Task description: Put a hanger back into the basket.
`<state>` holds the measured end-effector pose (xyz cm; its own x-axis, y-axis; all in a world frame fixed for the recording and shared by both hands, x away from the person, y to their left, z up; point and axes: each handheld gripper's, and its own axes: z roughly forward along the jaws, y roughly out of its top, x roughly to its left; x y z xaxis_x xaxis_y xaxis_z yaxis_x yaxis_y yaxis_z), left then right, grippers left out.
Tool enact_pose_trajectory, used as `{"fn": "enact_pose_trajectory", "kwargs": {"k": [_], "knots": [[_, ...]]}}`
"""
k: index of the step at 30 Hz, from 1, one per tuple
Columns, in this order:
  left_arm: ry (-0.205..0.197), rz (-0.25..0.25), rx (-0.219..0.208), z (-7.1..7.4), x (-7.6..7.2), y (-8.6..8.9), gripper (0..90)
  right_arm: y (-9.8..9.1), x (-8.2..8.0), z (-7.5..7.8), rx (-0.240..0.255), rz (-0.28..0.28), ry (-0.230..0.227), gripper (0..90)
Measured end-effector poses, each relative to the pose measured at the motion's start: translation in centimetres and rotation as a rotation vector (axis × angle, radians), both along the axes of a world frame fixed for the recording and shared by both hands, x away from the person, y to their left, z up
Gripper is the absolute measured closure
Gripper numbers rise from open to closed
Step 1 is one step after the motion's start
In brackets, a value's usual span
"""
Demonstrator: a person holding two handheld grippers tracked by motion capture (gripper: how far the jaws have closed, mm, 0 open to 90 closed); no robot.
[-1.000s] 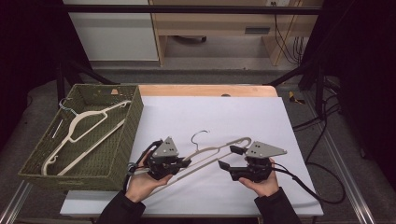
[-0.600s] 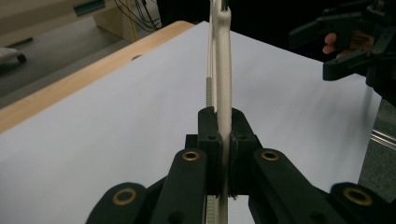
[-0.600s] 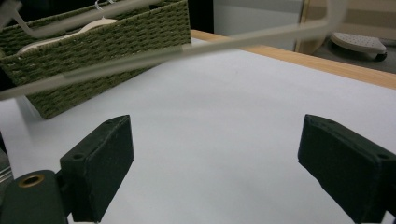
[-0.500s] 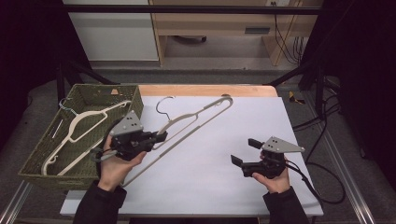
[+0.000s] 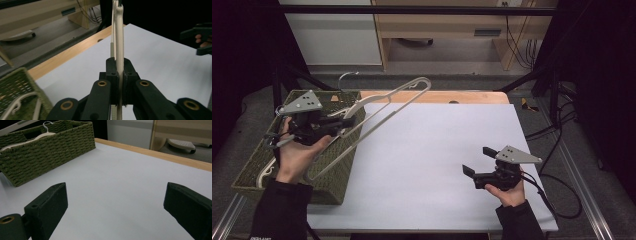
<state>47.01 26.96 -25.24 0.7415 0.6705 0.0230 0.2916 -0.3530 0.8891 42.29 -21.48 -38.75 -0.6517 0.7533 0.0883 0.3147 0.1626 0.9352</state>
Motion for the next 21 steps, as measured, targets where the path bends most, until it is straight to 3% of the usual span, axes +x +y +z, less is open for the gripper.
{"fn": "enact_pose_trajectory", "kwargs": {"k": [7, 11, 15, 21], "knots": [[0.006, 0.053, 0.032, -0.7, 1.6, 3.6, 86.3, -0.2, 0.0, 0.1, -0.004, -0.005, 0.0, 5.3], [0.014, 0.07, 0.021, -1.5, 2.2, 5.6, 86.3, -0.2, 0.0, 0.0, -0.005, -0.007, 0.0, 5.0], [0.036, 0.087, 0.049, -2.2, 2.8, 7.2, 86.3, -0.3, 0.1, -0.1, 0.004, -0.01, -0.003, 5.0], [0.06, 0.104, 0.052, -2.7, 3.5, 8.8, 86.3, -0.3, 0.1, -0.1, 0.007, -0.019, 0.007, 4.9]]}}
